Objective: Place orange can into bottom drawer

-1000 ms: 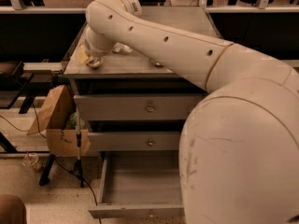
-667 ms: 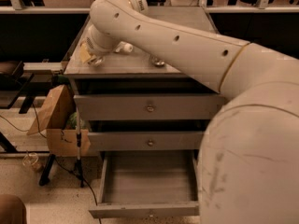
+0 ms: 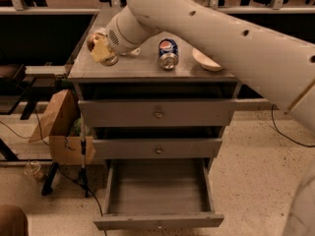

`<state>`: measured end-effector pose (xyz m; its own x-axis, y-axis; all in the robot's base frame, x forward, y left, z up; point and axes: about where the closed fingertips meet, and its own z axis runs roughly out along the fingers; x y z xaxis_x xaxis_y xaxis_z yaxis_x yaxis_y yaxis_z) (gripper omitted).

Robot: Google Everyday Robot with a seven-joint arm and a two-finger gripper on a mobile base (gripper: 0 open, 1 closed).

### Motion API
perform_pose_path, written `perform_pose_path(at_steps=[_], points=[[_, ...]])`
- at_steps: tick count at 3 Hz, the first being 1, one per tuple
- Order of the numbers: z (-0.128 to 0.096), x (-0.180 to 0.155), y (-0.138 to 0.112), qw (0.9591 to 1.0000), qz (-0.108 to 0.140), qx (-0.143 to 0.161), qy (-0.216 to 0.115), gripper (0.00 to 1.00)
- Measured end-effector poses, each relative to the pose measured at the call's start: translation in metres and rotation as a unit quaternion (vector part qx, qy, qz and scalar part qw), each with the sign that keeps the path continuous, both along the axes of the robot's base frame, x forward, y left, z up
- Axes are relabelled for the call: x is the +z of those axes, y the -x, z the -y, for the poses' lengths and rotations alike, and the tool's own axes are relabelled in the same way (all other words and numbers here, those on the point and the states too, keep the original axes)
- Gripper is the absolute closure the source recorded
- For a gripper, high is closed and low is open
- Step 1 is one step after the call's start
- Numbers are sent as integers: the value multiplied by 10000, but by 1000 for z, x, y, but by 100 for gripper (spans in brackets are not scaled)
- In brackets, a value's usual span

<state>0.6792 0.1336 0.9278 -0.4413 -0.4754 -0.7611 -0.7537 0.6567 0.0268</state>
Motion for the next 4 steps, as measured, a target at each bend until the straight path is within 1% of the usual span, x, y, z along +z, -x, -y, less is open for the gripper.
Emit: perform_pose_path(at_steps=[1,2,3,4], points=[[23,4,29,9983,-124,543,187,100],[42,-12,58,9901,-361,1150,713,100],[42,-12,58,9901,-361,1151,713,100],[39,-11,53,9894,-360,1159,793,100]])
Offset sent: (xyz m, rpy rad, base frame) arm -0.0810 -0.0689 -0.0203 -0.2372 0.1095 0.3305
